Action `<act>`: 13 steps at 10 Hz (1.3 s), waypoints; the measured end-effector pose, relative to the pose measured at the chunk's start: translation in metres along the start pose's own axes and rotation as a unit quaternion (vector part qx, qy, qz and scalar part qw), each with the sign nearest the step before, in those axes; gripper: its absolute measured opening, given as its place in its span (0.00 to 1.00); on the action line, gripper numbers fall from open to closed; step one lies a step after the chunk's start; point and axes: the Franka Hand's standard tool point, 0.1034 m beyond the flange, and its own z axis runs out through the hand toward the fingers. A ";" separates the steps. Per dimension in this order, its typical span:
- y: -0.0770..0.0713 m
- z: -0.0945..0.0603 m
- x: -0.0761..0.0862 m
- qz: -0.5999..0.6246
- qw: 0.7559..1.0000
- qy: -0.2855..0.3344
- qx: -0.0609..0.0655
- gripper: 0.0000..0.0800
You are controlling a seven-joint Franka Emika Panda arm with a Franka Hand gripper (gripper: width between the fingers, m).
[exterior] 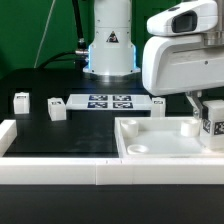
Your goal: Assemble one leg
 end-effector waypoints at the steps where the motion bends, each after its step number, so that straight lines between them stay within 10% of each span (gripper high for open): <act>1: 0.000 0.000 0.000 0.026 1.000 0.002 0.002 0.36; 10: -0.001 0.001 0.000 0.579 0.814 0.050 0.025 0.36; 13: -0.001 0.002 0.000 0.595 0.802 0.047 0.031 0.36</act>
Offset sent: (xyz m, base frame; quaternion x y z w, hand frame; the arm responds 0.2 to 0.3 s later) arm -0.0126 0.0053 -0.0104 0.0086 0.0122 0.3634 0.9315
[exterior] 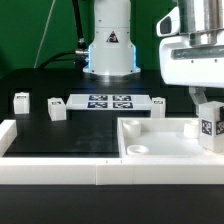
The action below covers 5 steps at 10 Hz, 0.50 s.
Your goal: Assemble one leg
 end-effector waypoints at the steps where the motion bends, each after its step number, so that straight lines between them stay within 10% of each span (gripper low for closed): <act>1: 0.000 0.000 0.000 -0.023 1.000 0.000 0.000 0.60; 2: 0.000 -0.001 0.002 -0.066 0.998 0.000 0.001 0.76; 5: -0.005 0.002 0.001 -0.273 0.962 -0.004 -0.010 0.80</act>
Offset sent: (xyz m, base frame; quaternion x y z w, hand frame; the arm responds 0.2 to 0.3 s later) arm 0.0089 0.0069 0.0006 -0.0397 -0.0168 -0.3010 0.9526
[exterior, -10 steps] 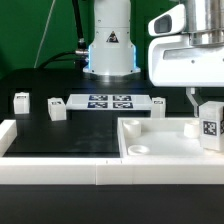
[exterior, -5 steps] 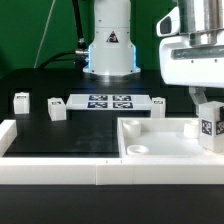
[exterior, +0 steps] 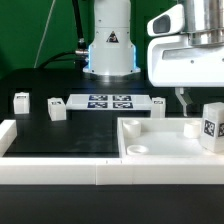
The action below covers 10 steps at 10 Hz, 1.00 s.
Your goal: Assemble one leg
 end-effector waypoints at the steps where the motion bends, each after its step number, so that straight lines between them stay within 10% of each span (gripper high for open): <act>1: 0.000 0.002 -0.001 -0.048 0.999 -0.002 -0.004 0.81; 5: -0.002 0.006 0.000 -0.275 0.961 -0.020 -0.032 0.81; 9: 0.000 0.005 0.002 -0.388 0.921 -0.022 -0.033 0.78; 10: 0.000 0.005 0.002 -0.384 0.922 -0.022 -0.033 0.49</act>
Offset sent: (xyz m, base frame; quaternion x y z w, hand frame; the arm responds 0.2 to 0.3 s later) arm 0.0070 -0.0003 -0.0020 -0.0439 -0.0441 -0.2370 0.9695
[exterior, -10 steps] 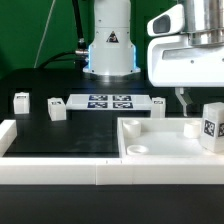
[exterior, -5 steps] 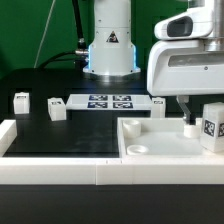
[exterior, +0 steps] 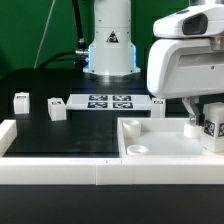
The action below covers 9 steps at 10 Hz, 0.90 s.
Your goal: Assemble one leg
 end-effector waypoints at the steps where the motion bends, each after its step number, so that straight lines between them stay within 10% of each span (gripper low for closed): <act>1: 0.000 0.000 0.000 0.000 1.000 0.000 0.000 0.49; 2: 0.000 0.000 0.000 0.000 1.000 0.000 0.000 0.36; 9: 0.000 0.001 -0.001 0.267 0.963 0.012 0.005 0.36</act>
Offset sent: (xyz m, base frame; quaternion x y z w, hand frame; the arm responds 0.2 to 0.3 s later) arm 0.0000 0.0000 0.0000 0.0000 0.0000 0.0000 1.0000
